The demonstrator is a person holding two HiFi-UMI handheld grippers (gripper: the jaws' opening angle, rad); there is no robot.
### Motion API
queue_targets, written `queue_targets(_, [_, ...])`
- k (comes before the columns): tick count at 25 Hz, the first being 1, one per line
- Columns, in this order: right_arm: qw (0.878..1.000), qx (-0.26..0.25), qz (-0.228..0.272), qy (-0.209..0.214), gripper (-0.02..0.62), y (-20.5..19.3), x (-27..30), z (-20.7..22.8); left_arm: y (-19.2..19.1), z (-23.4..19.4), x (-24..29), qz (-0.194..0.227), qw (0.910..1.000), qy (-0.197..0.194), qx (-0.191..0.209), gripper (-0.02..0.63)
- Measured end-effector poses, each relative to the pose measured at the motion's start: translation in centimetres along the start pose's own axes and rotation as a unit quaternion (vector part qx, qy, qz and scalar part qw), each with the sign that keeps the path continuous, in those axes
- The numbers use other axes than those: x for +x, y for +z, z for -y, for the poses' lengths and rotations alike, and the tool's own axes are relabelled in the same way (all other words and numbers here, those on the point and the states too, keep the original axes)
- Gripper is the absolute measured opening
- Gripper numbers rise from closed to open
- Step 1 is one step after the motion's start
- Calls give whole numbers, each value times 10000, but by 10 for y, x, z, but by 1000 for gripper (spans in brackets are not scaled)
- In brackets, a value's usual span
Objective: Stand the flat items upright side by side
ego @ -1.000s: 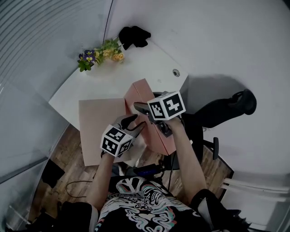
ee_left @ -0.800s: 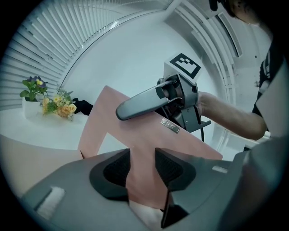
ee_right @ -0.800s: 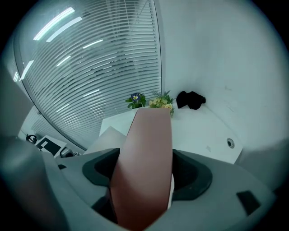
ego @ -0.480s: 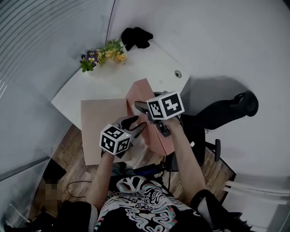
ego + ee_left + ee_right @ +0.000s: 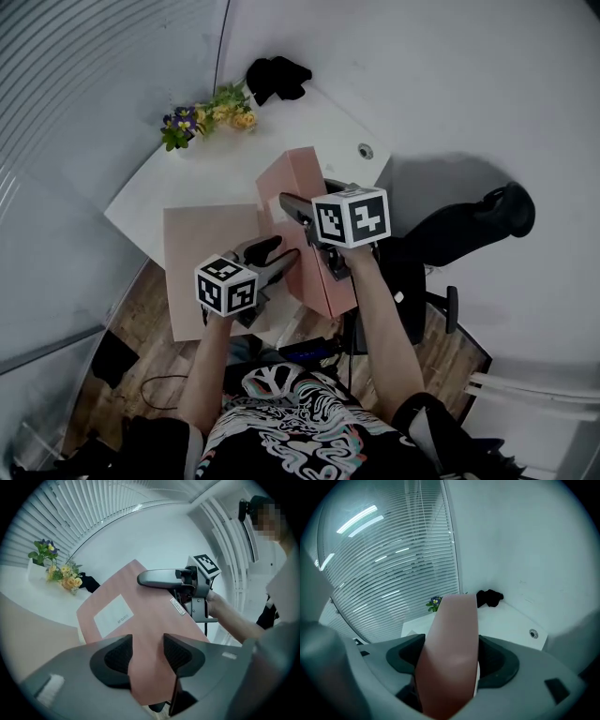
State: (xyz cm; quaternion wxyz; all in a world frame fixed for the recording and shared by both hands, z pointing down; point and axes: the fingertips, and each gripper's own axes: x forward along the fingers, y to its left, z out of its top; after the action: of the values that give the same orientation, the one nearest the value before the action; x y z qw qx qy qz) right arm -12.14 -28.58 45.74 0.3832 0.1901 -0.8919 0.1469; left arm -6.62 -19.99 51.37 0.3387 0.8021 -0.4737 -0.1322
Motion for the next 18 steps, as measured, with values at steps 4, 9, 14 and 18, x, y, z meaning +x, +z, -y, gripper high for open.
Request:
queue_targets(4, [9997, 60, 242, -71, 344, 7, -7, 4, 2, 7, 2, -11, 10000, -88, -5, 207])
queue_targets(9, [9988, 61, 465, -117, 344, 14, -14, 7, 7, 16, 3, 23, 9997, -209, -82, 210])
queue_targets(14, [9964, 70, 822, -202, 342, 25, -23, 11, 16, 25, 4, 118, 9992, -337, -150, 221])
queue_targets(18, [9948, 51, 995, -235, 342, 29, -27, 12, 19, 25, 5, 133, 9995, -278, -105, 220])
